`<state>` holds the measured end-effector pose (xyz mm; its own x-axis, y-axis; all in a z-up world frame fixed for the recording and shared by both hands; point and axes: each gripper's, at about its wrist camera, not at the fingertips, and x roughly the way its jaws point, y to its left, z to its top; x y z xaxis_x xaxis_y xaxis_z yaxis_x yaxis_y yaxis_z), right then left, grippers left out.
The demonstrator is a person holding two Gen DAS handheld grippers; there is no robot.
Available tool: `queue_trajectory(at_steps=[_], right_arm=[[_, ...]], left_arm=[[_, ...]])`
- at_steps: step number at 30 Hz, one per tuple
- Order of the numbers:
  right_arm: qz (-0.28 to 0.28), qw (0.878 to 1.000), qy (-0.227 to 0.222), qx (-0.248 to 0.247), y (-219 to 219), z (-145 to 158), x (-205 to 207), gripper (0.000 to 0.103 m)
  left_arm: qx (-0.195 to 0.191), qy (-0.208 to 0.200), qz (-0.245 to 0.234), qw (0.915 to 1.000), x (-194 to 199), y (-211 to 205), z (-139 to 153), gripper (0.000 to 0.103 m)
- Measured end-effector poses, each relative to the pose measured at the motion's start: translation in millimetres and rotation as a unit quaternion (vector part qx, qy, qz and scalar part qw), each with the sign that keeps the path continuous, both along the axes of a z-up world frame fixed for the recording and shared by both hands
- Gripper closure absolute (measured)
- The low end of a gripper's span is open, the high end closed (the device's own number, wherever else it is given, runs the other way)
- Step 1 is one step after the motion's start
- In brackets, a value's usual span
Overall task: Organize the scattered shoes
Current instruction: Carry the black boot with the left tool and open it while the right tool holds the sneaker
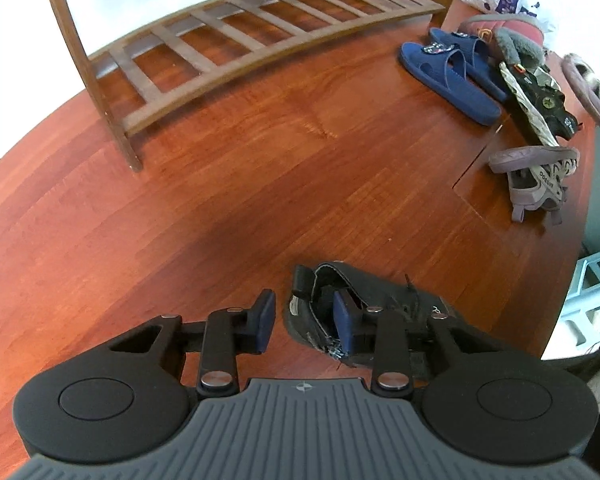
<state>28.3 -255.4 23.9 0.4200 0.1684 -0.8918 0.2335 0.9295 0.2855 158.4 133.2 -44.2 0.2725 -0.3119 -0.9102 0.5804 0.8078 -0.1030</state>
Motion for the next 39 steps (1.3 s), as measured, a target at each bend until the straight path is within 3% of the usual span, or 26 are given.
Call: queue_trajectory(at_steps=[3, 6, 18, 24, 31, 35, 39], right_arm=[[-0.003, 1.0, 0.001, -0.004, 4.0, -1.0, -6.3, 0.022], [-0.008, 1.0, 0.003, -0.005, 7.6, -4.0, -12.2, 0.022], [0.03, 0.999, 0.011, -0.005, 26.0, -17.6, -5.9, 0.022], [0.068, 0.998, 0.015, -0.008, 41.2, -24.6, 10.2, 0.022], [0.115, 0.993, 0.02, -0.013, 65.1, -36.0, 27.3, 0.022], [0.144, 0.989, 0.03, -0.016, 82.5, -49.2, 35.0, 0.022], [0.164, 0.986, 0.039, -0.016, 94.9, -58.9, 37.9, 0.022]], left_arm=[[-0.015, 0.03, 0.047, 0.9983, 8.2, 7.0, -4.8, 0.082], [-0.019, 0.031, 0.066, 0.9972, 4.8, 8.9, -4.0, 0.089], [-0.02, 0.04, 0.186, 0.9815, -46.2, 29.3, -1.9, 0.088], [-0.017, 0.05, 0.183, 0.9818, -79.6, 28.2, 1.6, 0.087], [-0.039, 0.1, 0.189, 0.976, -112.5, 24.8, -7.4, 0.086], [-0.039, 0.101, 0.194, 0.9751, -128.7, 15.2, -13.0, 0.086], [-0.042, 0.077, 0.184, 0.9791, -137.3, 9.6, -6.0, 0.077]])
